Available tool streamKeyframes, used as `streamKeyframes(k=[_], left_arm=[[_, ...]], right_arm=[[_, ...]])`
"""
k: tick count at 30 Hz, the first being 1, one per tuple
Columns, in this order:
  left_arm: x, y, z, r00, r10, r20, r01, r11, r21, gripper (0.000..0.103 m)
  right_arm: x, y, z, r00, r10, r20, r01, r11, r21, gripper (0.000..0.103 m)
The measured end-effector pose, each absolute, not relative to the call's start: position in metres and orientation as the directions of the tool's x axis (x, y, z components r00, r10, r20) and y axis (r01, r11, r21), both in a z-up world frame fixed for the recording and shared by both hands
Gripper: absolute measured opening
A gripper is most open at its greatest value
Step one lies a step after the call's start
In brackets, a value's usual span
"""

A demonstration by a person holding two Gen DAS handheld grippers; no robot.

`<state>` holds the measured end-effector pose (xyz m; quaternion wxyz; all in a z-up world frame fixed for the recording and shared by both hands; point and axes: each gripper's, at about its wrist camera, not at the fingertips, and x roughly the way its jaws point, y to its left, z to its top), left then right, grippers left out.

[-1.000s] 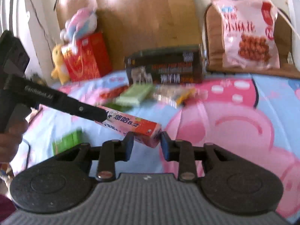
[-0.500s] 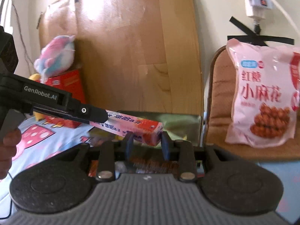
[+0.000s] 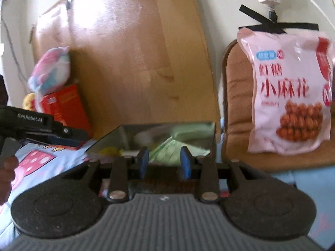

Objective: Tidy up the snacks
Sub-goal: 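Carry the candy stick into the black box and release it, then grasp the clear peanut bag with yellow top with the left tool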

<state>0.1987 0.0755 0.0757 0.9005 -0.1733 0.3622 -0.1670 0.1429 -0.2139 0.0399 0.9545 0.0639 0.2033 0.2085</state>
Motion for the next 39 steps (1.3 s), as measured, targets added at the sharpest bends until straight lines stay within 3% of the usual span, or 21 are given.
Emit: streamKeyframes(k=[7, 14, 23, 29, 33, 36, 38, 39], left_arm=[[0.166, 0.039, 0.047, 0.575, -0.494, -0.653, 0.230, 0.863, -0.450, 0.051], [0.138, 0.016, 0.045, 0.540, -0.512, -0.668, 0.280, 0.858, -0.431, 0.054], [0.114, -0.034, 0.041, 0.453, -0.563, -0.691, 0.393, 0.822, -0.411, 0.055], [0.094, -0.077, 0.030, 0.385, -0.582, -0.717, 0.506, 0.782, -0.363, 0.062], [0.089, -0.093, 0.022, 0.374, -0.566, -0.735, 0.536, 0.779, -0.327, 0.064], [0.082, -0.096, 0.016, 0.375, -0.546, -0.749, 0.535, 0.787, -0.306, 0.059], [0.076, -0.097, 0.018, 0.351, -0.547, -0.760, 0.538, 0.782, -0.314, 0.045], [0.073, -0.095, 0.018, 0.330, -0.557, -0.762, 0.539, 0.774, -0.332, 0.044]], right_arm=[[0.149, -0.215, 0.004, 0.697, 0.452, -0.556, -0.327, 0.891, 0.314, 0.043], [0.134, -0.217, 0.001, 0.593, 0.505, -0.627, -0.431, 0.857, 0.283, 0.044], [0.028, -0.252, -0.002, 0.593, 0.544, -0.593, -0.504, 0.826, 0.253, 0.046], [-0.044, -0.277, -0.001, 0.724, 0.475, -0.501, -0.464, 0.872, 0.156, 0.077], [-0.060, -0.271, -0.013, 0.722, 0.441, -0.533, -0.446, 0.886, 0.129, 0.078], [-0.060, -0.254, -0.019, 0.739, 0.416, -0.530, -0.441, 0.893, 0.086, 0.079], [-0.057, -0.250, -0.017, 0.745, 0.412, -0.525, -0.431, 0.898, 0.093, 0.074], [-0.055, -0.249, -0.017, 0.749, 0.404, -0.525, -0.419, 0.903, 0.097, 0.070]])
